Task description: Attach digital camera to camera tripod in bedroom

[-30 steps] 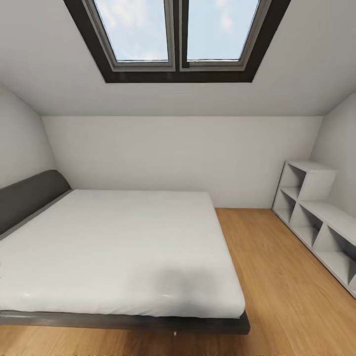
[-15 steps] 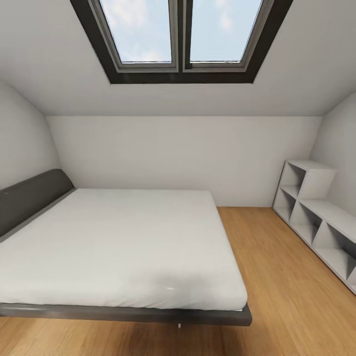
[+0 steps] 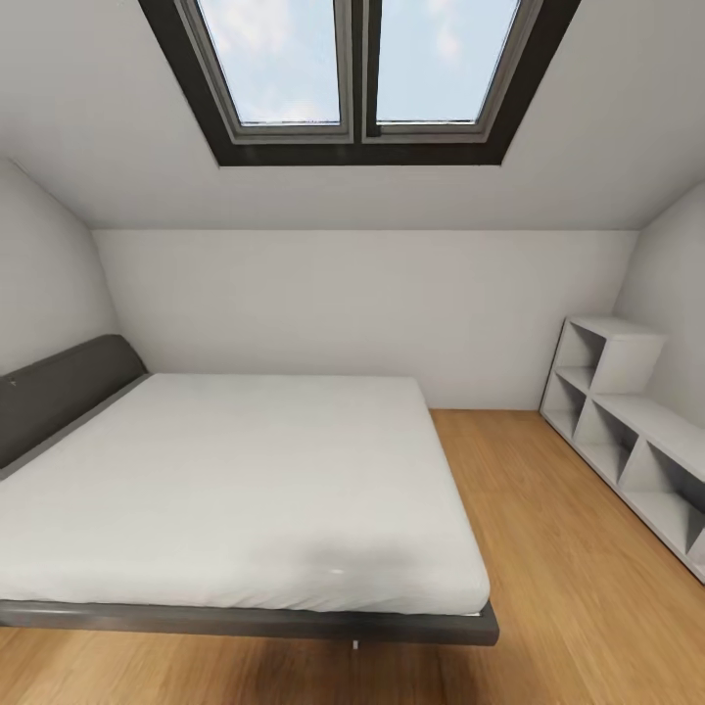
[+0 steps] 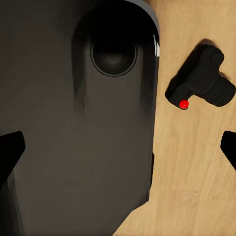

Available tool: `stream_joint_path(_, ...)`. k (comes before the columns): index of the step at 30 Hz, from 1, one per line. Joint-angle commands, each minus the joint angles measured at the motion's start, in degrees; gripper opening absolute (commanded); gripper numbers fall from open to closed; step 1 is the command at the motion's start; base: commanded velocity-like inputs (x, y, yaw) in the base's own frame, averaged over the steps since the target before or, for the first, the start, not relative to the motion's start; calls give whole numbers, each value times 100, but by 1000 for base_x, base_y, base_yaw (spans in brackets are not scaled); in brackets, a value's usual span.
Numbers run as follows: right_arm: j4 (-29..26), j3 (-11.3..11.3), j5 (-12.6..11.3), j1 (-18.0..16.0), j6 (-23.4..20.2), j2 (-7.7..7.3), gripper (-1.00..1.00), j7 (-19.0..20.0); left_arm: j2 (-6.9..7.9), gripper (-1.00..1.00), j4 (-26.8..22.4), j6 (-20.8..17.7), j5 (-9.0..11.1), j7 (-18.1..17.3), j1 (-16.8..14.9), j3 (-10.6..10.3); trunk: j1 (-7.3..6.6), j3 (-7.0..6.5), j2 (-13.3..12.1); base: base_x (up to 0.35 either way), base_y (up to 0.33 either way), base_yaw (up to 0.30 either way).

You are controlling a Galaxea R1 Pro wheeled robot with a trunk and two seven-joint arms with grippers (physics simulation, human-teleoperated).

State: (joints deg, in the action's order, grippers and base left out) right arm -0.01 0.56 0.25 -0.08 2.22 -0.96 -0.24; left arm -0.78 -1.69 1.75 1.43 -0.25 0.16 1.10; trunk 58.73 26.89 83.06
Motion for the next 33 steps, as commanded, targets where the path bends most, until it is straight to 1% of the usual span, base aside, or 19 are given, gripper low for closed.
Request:
stream_joint_path(1,1,5,2,-1,16,0,100,-2,-1,100,-6,9,15,-2,2,8,0,4,2,0,0,0)
stream_joint_path(17,1,5,1,-1,24,0,100,-3,-1,100,-6,9,15,-1,2,12,0,4,2,0,0,-10)
stream_joint_path(33,1,5,1,-1,24,2,100,-2,-1,100,-6,9,15,-1,2,12,0,4,2,0,0,-210)
